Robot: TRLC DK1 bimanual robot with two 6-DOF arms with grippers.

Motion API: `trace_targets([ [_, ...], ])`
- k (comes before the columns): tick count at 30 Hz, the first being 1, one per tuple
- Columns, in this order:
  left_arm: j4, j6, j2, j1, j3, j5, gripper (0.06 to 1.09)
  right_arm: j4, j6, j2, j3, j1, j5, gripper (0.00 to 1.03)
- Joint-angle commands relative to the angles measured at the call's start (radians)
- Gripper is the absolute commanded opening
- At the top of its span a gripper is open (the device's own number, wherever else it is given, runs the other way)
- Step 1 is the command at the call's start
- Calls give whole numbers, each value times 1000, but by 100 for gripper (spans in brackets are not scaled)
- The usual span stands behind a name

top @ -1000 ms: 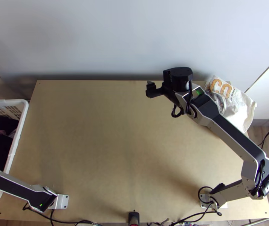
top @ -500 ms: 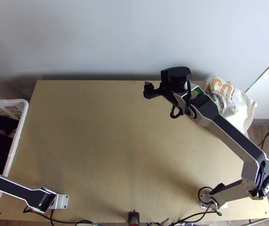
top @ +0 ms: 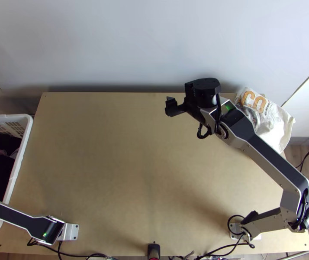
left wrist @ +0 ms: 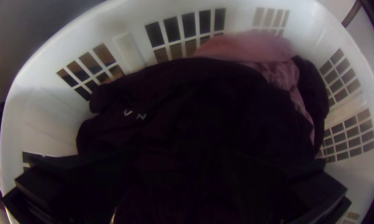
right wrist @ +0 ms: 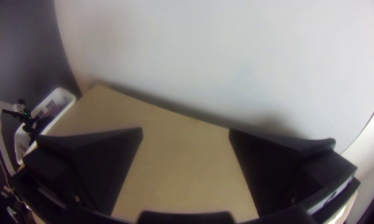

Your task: Fold the t-shirt

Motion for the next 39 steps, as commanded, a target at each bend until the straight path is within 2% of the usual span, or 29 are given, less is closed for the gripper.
trace_targets([
  [1, 25, -11, 83, 6, 46, 1, 104, -34, -2, -19, -4, 3, 9, 97],
  [8, 57, -11, 137, 6, 81, 3, 103, -55, -2, -36, -19, 3, 22, 97],
  [9, 54, -10, 145, 6, 89, 12, 100, -57, -2, -40, -27, 3, 25, 97],
  [10, 51, -11, 146, 7, 92, 23, 81, -58, -2, -45, -36, 3, 27, 97],
  [12, 79, -28, 138, 12, 98, 23, 14, -58, -5, -54, -56, 3, 30, 97],
  [13, 67, -57, 128, 20, 103, 24, 16, -58, -7, -60, -64, 3, 30, 97],
  [14, 44, -72, 108, 24, 103, 67, 15, -58, -8, -65, -71, 3, 33, 97],
  [22, -62, -105, -122, 18, 81, 168, 14, -58, -7, -77, -105, 2, 39, 97],
  [29, -211, -103, -366, 12, 86, 326, 14, -46, -7, -77, -99, 2, 39, 97],
  [39, -315, -102, -563, -29, 179, 395, 14, -44, -8, -86, -96, 0, 41, 97],
])
